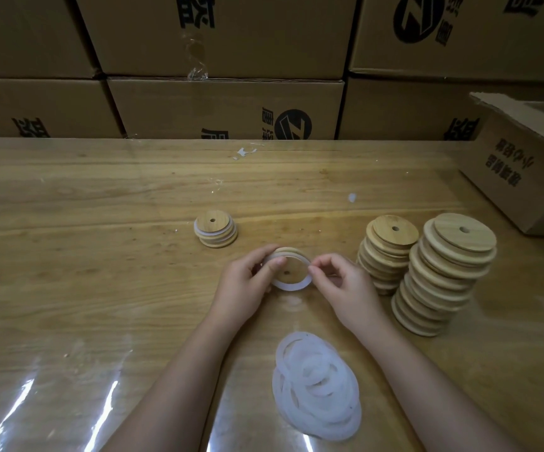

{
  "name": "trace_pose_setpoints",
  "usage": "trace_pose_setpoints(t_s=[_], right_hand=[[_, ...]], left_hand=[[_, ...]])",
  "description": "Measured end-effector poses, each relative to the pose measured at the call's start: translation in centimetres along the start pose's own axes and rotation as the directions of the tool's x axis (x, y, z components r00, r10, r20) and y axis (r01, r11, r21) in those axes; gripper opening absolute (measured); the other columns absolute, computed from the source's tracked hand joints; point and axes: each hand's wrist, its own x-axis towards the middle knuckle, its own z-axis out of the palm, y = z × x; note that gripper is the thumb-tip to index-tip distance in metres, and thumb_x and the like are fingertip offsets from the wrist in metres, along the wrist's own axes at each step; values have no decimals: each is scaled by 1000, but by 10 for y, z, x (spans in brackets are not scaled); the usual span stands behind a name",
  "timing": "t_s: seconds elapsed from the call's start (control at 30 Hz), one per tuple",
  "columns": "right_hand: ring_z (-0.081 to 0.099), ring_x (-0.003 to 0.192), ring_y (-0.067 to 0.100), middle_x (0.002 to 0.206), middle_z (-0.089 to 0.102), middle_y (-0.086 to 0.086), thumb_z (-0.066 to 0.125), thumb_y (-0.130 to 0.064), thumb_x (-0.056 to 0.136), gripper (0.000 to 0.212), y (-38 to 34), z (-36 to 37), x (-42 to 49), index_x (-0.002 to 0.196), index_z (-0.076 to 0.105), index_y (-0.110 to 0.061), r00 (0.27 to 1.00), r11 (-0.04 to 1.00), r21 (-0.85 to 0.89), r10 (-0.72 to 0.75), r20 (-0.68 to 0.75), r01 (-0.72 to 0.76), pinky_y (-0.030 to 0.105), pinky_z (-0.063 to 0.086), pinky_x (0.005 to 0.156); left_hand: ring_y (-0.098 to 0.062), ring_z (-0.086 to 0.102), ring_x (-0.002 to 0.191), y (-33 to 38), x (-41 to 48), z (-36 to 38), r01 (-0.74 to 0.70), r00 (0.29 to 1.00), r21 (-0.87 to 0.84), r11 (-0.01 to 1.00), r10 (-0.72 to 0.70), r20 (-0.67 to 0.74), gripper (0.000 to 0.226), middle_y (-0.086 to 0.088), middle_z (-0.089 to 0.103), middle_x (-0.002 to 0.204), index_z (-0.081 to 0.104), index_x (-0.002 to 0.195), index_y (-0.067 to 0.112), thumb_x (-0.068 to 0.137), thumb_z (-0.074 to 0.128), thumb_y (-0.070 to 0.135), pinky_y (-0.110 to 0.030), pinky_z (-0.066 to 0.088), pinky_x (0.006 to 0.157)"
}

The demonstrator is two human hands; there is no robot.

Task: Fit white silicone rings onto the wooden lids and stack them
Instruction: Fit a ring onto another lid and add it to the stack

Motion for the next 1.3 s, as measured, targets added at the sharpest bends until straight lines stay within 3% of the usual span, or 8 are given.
trace_pose_setpoints(t_s=[0.23,0.57,0.67,0.73,0.8,0.93,1.2,1.3], right_hand=[[58,71,3,80,64,-4,64,-13,86,20,0,2,0,74,59,-29,1000,999,-32,-3,25,4,15,46,66],[61,69,9,81,64,1,64,-11,85,10,0,1,0,83,58,-19,998,999,0,48,46,-48,17,47,63],[63,77,9,90,64,1,62,-6,85,12,-1,1,-2,85,59,-18,1000,1000,-13,-15,-24,14,22,51,70],[62,82,7,93,62,-1,62,0,84,16,-4,1,-3,87,60,-16,990,992,-23,-124,-61,123,20,51,74],[61,86,6,94,60,0,62,3,83,13,-6,1,-3,86,62,-10,969,973,-43,-232,-86,229,16,50,74],[60,91,9,96,58,0,61,-2,82,6,-4,1,-1,86,63,-6,942,947,-84,-319,-105,311,19,52,77],[60,89,7,94,60,-3,64,-4,84,6,-1,0,-1,83,65,-10,956,962,-117,-263,-131,248,21,51,72],[59,86,4,93,60,-2,64,-3,84,5,-3,-1,-1,83,65,-8,957,963,-128,-255,-139,238,20,51,69]], left_hand=[[-1,47,45,1,3,-1,95,995,-98,991,-97,-20,17,16,58,54,67,105,19,91,59,18,-16,42,43],[-4,53,49,8,0,-2,67,995,-192,979,-52,79,13,11,61,60,60,97,24,93,54,13,-17,46,48],[-1,53,60,7,-2,0,-63,996,10,998,63,61,4,12,61,69,62,92,27,89,62,25,-18,44,58],[0,55,73,6,-3,2,-222,975,226,948,217,48,13,12,60,82,67,94,25,83,64,32,-19,43,66],[0,54,71,6,-4,4,-283,958,311,908,280,52,25,10,59,89,69,103,23,81,64,34,-20,43,65],[0,47,62,5,-5,4,-338,940,295,894,334,67,26,14,57,87,67,107,22,82,64,31,-15,40,61],[-6,50,64,9,-3,2,-301,952,268,915,303,35,26,9,60,82,70,105,20,81,65,30,-20,41,61],[-4,49,64,10,-2,2,-291,955,264,920,295,25,26,15,56,78,70,103,17,80,65,29,-15,39,61]])
